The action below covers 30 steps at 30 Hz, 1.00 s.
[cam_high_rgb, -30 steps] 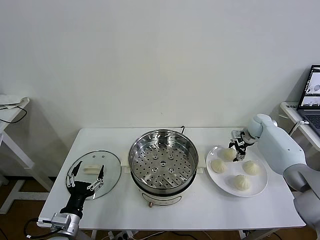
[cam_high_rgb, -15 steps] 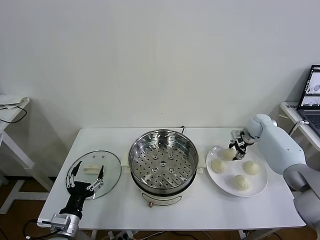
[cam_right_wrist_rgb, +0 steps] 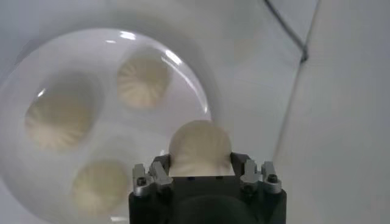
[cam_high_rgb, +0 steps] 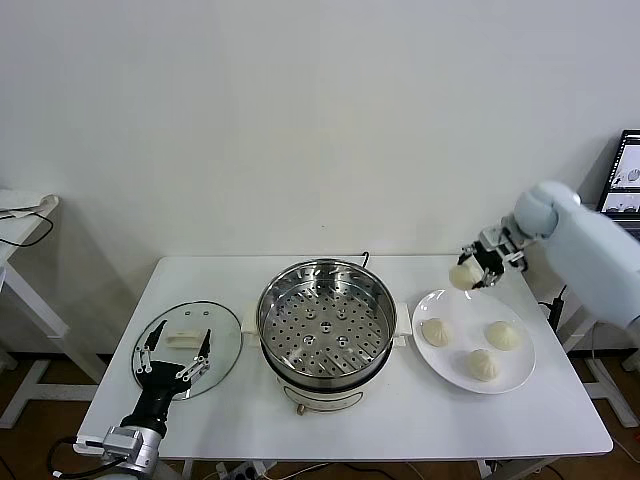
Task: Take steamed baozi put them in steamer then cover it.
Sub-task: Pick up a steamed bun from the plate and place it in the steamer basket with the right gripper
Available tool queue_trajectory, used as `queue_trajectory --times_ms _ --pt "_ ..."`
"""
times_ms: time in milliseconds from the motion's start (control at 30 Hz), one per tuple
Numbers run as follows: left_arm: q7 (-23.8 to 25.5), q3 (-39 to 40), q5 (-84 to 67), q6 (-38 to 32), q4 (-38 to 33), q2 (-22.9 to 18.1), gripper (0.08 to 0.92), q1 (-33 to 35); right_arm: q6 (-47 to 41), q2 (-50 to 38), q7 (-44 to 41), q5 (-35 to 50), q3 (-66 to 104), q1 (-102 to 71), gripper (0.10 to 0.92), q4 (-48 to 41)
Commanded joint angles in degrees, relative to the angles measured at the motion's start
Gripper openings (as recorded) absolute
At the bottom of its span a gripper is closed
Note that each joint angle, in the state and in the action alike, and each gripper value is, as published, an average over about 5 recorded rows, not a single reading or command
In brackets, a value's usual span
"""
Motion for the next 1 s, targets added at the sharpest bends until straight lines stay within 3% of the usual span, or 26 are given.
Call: queue_trajectory --times_ms 33,367,1000 --pt "0.0 -0.4 0.1 0.0 -0.2 0.0 0.823 0.4 8.1 -2.2 -2.1 8.0 -19.0 20.6 0.662 19.1" --pt "0.4 -1.8 0.1 -0.1 -0.1 0.3 0.823 0.7 11.8 10.6 2.2 8.2 -27.4 25.2 0.664 22.5" --pt "1.3 -4.4 -0.4 -0.3 0.6 0.4 0.823 0.7 15.9 27.7 5.1 -0.6 -22.9 10.0 0.662 4.0"
